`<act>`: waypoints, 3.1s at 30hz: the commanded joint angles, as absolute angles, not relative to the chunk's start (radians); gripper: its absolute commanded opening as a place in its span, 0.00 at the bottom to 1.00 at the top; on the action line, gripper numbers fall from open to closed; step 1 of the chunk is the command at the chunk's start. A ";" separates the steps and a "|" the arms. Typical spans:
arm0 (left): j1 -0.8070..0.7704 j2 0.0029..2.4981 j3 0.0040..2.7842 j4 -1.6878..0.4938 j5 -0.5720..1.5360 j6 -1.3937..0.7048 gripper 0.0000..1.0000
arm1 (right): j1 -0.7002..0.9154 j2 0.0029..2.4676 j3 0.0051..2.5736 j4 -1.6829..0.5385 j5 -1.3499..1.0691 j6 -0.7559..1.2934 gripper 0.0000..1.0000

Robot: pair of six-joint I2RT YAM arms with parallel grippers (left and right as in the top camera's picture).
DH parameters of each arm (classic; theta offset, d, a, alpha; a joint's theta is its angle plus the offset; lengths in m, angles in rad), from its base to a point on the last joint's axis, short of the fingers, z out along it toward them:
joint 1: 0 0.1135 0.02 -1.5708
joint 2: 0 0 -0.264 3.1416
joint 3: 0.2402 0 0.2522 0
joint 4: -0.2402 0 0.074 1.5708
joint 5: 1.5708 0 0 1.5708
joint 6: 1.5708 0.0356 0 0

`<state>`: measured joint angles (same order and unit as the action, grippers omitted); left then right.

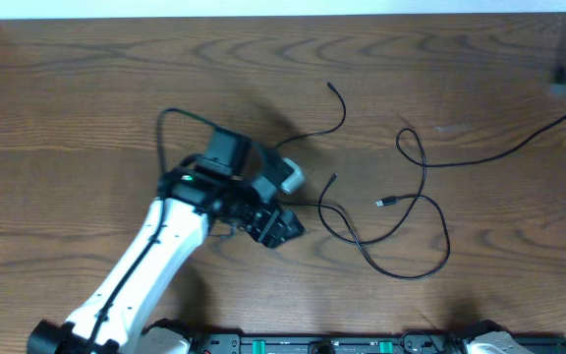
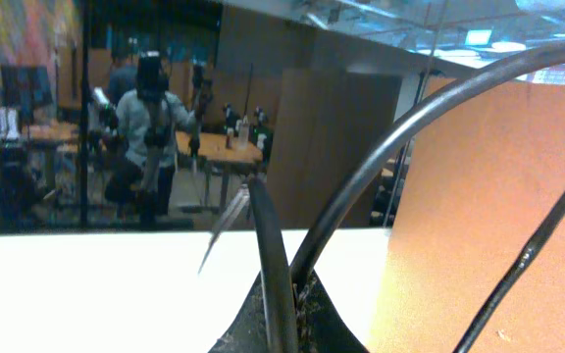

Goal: Untangle cables

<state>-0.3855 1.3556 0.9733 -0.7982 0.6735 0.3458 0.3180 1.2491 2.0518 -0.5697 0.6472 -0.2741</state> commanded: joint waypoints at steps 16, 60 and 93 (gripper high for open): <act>-0.667 1.685 0.971 -0.435 0.588 0.741 0.80 | 0.319 1.281 2.055 -0.726 0.621 -0.197 0.01; -0.541 1.487 0.995 -0.246 0.608 0.712 0.07 | 0.316 1.330 2.055 -0.835 0.559 -0.128 0.01; 0.148 0.973 0.993 -0.445 0.488 0.517 0.07 | -0.205 1.549 2.045 -1.357 0.043 0.194 0.02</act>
<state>0.1440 0.9688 0.9913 -0.4454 0.4583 0.5339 -0.2073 1.4784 2.0499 -1.2850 0.2401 0.1200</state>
